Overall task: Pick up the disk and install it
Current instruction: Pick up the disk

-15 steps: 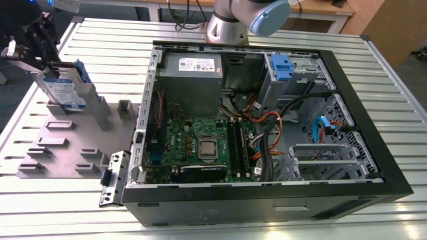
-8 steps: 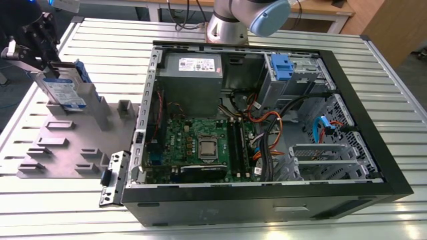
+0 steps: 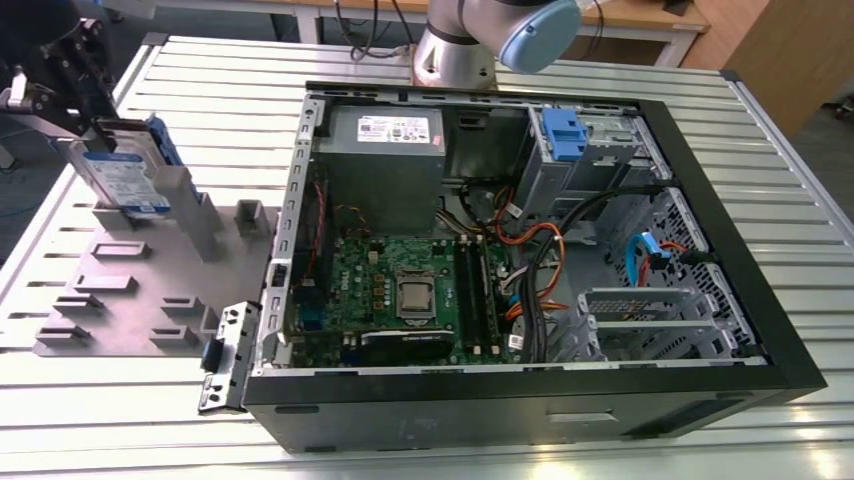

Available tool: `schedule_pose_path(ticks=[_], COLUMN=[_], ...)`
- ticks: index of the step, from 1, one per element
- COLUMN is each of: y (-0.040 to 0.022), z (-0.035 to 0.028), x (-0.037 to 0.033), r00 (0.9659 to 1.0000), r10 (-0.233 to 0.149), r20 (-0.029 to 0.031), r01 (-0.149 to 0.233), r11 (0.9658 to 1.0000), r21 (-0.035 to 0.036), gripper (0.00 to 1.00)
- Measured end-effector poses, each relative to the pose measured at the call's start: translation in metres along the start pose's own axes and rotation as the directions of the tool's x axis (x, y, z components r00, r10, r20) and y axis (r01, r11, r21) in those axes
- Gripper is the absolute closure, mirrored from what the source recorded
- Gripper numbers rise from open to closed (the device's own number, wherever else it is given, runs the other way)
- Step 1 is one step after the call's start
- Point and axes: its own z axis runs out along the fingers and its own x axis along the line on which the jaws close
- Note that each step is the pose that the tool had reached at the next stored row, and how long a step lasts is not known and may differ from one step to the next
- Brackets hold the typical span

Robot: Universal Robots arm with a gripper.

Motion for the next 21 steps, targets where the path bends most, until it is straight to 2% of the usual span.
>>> schedule_pose_path(ticks=[6,21], y=[0.0001,0.0002], z=[-0.009,-0.0122], x=[-0.0003,-0.0004], r00=[1.0,1.0], r10=[0.0,0.0], r20=[0.0,-0.0001], r01=[0.0,0.0], r11=[1.0,1.0], r21=[0.0,0.0], gripper=[0.65,0.65])
